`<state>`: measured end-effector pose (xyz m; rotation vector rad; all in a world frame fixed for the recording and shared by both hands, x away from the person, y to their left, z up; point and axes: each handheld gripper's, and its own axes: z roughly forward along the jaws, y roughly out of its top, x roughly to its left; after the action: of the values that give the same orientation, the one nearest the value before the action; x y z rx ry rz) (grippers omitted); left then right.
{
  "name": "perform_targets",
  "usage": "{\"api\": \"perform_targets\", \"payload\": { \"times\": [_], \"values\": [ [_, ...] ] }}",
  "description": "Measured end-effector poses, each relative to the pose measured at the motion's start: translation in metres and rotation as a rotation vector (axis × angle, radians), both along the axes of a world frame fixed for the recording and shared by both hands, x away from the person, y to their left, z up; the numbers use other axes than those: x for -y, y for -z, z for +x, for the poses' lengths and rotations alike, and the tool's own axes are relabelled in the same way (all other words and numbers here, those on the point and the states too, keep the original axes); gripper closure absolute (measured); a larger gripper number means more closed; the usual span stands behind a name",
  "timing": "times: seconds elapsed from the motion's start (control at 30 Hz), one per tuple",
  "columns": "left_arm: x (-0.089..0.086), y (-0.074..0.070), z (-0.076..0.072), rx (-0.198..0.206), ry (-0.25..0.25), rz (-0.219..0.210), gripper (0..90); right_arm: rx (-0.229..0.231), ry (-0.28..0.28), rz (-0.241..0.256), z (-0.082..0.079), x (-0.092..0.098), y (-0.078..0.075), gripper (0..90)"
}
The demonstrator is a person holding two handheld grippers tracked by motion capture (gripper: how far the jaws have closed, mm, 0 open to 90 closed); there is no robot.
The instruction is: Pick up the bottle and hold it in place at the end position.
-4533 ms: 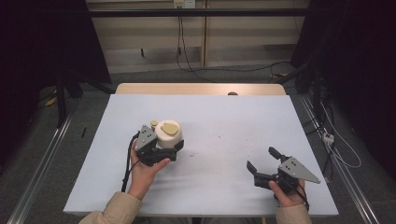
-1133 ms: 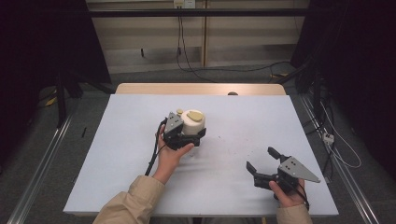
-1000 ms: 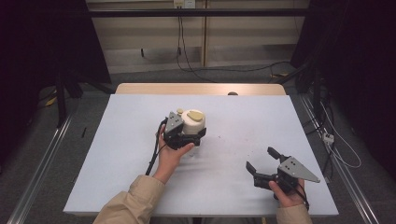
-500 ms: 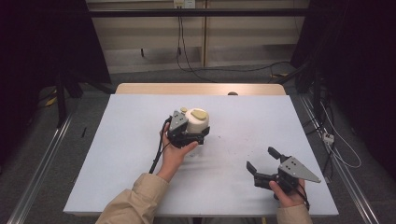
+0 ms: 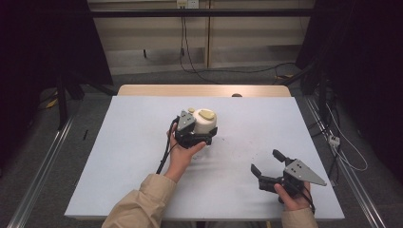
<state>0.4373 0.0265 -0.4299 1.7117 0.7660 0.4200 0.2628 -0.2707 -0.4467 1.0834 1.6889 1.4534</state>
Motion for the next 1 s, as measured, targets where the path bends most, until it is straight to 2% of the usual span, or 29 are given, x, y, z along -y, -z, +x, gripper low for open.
{"api": "perform_targets", "payload": {
  "times": [0.07,0.37,0.6,0.73,1.0],
  "values": [
    [0.002,-0.001,0.001,0.005,0.001,0.014,5.7,0.002,0.002,0.0,0.0,0.0,0.0,5.1],
    [0.006,-0.001,0.007,-0.002,-0.012,-0.001,5.7,0.001,0.005,0.003,-0.001,0.0,-0.001,5.1],
    [0.006,0.003,0.01,0.002,-0.02,0.019,5.8,0.001,0.006,0.004,0.0,-0.001,0.0,5.1],
    [0.008,0.004,0.01,-0.004,-0.021,0.008,5.8,0.001,0.004,0.005,0.0,-0.002,0.0,5.1],
    [0.009,0.007,0.012,0.008,-0.03,0.015,5.8,0.0,0.001,0.001,0.0,-0.003,0.0,5.2]
  ]
}}
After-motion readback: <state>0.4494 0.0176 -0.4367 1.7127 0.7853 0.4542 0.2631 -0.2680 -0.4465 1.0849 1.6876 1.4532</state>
